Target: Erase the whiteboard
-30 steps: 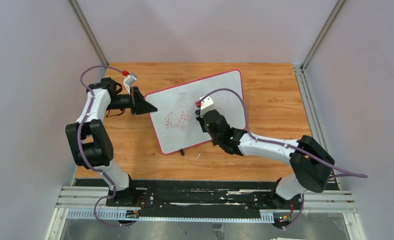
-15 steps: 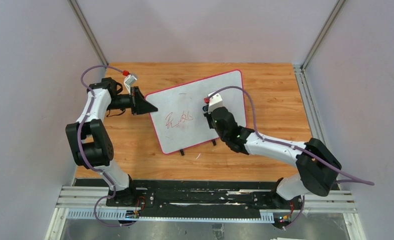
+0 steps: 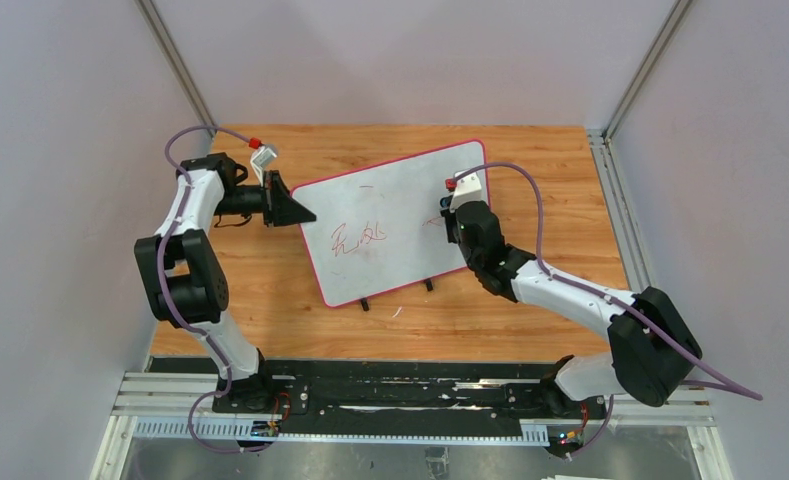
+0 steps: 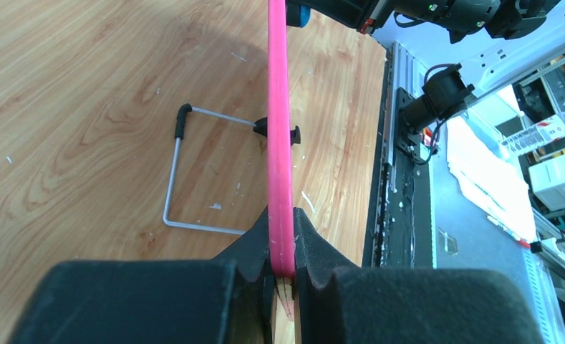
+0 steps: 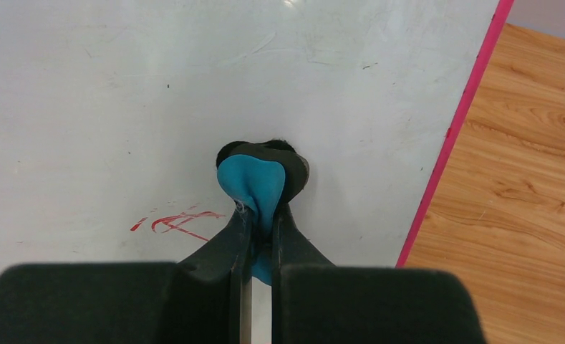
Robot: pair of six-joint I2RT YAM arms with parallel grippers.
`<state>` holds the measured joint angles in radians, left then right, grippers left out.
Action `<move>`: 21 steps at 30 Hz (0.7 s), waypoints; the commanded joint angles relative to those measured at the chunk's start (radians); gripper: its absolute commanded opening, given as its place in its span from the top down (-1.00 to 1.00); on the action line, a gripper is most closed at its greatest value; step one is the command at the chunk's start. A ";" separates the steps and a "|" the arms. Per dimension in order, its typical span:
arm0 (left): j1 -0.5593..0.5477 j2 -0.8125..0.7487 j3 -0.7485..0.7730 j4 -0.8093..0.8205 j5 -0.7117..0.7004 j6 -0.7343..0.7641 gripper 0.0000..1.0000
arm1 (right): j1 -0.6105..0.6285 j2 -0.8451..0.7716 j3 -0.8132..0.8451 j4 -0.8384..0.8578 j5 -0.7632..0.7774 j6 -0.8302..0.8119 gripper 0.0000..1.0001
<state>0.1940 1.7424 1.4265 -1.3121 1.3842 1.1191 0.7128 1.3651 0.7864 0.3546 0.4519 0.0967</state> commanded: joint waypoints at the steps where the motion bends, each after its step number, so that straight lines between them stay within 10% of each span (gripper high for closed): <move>1: -0.013 0.024 0.034 0.048 -0.108 0.146 0.99 | -0.019 0.013 0.000 0.011 -0.046 0.026 0.99; 21: -0.046 0.007 0.051 0.047 -0.121 0.134 1.00 | 0.203 0.167 0.139 0.050 -0.035 0.063 0.99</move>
<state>0.1825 1.7588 1.4570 -1.3476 1.3701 1.1313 0.8921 1.4982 0.9058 0.3817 0.4477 0.1379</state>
